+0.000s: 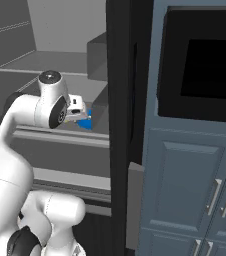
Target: Retrieve the fish from the fridge and place it on the cutting board.
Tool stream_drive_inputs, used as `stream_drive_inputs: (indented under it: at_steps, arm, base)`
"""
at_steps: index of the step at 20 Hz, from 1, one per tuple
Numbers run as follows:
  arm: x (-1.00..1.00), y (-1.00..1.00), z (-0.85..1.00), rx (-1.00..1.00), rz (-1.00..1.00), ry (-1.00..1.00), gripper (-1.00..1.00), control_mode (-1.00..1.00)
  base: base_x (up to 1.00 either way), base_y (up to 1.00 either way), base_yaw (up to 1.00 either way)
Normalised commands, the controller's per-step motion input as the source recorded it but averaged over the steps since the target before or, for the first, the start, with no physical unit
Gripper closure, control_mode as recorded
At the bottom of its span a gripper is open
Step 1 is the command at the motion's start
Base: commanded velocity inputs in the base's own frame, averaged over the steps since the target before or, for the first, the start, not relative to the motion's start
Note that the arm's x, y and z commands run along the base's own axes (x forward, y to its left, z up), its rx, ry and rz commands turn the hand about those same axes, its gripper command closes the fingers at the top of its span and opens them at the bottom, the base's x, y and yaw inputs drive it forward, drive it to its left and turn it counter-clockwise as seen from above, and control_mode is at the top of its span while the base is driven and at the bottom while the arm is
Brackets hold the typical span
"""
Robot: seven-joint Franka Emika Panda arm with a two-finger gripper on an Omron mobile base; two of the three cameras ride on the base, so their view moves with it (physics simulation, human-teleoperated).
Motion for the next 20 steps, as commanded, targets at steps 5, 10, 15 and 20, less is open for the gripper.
stream_drive_inputs:
  at_steps: [5, 10, 15, 20]
  arm:
    - [0.08, 0.0, -0.12, -0.03, 0.01, -0.1, -1.0, -1.0]
    - [0.36, 0.0, -0.02, 0.0, 0.0, 0.0, -1.0, -1.0]
    - [0.39, 0.0, -0.03, 0.0, 0.0, 0.0, -1.0, -1.0]
    - [0.42, 0.0, -0.06, 0.0, 0.0, 0.0, -1.0, -1.0]
  base:
    - [0.0, 0.0, 0.0]
    - [0.0, 0.0, 0.0]
    - [0.0, 0.0, 0.0]
    - [0.0, 0.0, 0.0]
